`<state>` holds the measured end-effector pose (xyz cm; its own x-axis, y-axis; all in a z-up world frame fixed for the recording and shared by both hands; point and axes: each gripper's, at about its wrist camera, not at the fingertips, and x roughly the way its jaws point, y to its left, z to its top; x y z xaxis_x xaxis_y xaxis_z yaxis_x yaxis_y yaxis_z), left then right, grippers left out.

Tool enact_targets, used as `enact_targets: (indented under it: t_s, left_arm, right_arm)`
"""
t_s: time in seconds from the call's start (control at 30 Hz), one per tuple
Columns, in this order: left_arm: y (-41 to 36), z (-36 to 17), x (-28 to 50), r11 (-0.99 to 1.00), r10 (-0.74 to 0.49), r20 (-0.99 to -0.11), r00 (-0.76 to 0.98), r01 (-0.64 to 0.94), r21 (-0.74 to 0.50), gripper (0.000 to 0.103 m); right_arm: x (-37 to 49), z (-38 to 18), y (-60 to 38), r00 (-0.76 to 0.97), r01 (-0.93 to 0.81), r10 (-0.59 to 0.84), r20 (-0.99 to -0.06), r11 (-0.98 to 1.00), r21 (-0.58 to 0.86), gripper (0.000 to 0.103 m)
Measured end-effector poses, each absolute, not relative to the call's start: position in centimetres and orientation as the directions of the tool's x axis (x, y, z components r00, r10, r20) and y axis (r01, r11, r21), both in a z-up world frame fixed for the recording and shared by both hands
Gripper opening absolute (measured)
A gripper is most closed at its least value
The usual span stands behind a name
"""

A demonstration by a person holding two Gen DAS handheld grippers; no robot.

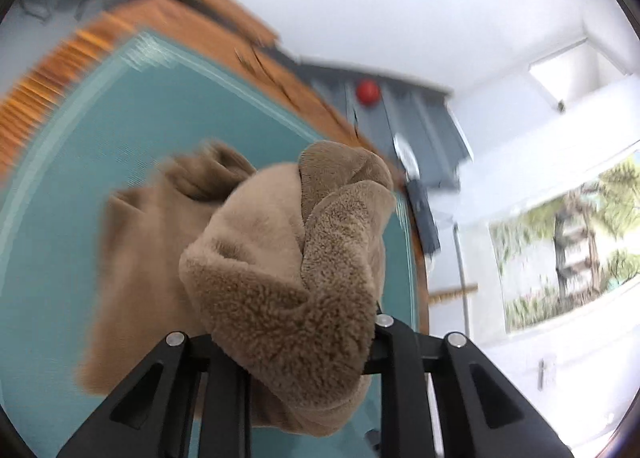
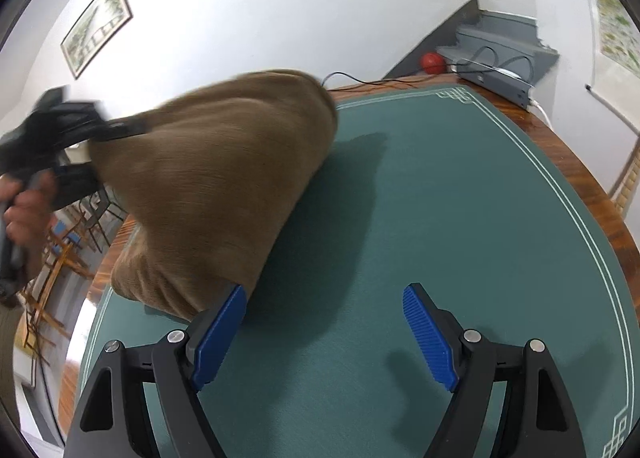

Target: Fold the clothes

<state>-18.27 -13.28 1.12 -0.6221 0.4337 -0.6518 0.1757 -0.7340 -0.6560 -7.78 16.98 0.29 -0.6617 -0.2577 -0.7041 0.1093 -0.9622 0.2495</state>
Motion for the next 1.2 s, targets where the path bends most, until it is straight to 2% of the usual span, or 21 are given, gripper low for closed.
enact_targets:
  t_s: [0.07, 0.17, 0.3, 0.4, 0.5, 0.63, 0.7, 0.77, 1.0, 1.2]
  left_arm:
    - [-15.3, 0.1, -16.0, -0.759, 0.368, -0.689, -0.624, 0.227, -0.611, 0.024]
    - [-16.5, -4.3, -14.6, -0.753, 0.367, -0.754, -0.545, 0.301, -0.584, 0.025]
    - [-16.3, -7.1, -13.2, -0.762, 0.342, -0.764, -0.547, 0.314, -0.566, 0.026]
    - [-15.9, -7.1, -12.7, -0.772, 0.339, -0.758, -0.557, 0.295, -0.563, 0.027]
    - [-16.0, -7.1, -12.4, -0.774, 0.346, -0.760, -0.551, 0.289, -0.563, 0.027]
    - [-16.8, -7.5, -12.7, -0.777, 0.347, -0.767, -0.540, 0.292, -0.558, 0.033]
    - [-17.3, -7.6, -12.6, -0.776, 0.354, -0.771, -0.530, 0.294, -0.558, 0.041]
    - [-17.5, -7.6, -12.6, -0.784, 0.355, -0.777, -0.520, 0.287, -0.551, 0.044]
    - [-17.3, -3.3, -12.2, -0.854, 0.277, -0.769, -0.576, 0.220, -0.472, 0.045]
    - [-17.7, -0.5, -12.4, -0.879, 0.250, -0.737, -0.627, 0.172, -0.445, 0.047]
  right_arm:
    - [-8.4, 0.4, 16.0, -0.658, 0.133, -0.271, -0.702, -0.960, 0.245, 0.083]
    - [-10.0, 0.7, 14.5, -0.654, 0.164, -0.288, -0.699, -0.957, 0.241, 0.083]
    - [-12.9, 2.9, 12.0, -0.680, 0.215, -0.322, -0.658, -0.947, 0.240, 0.083]
    - [-15.3, 4.8, 9.0, -0.698, 0.289, -0.350, -0.624, -0.936, 0.201, 0.083]
    - [-17.3, 4.8, 5.4, -0.664, 0.387, -0.392, -0.637, -0.909, 0.155, 0.083]
    - [-18.9, 1.0, 1.5, -0.559, 0.477, -0.383, -0.736, -0.874, 0.092, 0.083]
    - [-19.5, -1.6, 0.1, -0.511, 0.495, -0.344, -0.788, -0.867, 0.057, 0.084]
    - [-19.8, -3.4, -0.7, -0.481, 0.508, -0.325, -0.814, -0.860, 0.043, 0.088]
    - [-20.0, -3.3, -0.4, -0.480, 0.498, -0.330, -0.813, -0.865, 0.057, 0.089]
    - [-21.2, 1.0, 2.4, -0.501, 0.453, -0.394, -0.771, -0.878, 0.155, 0.089]
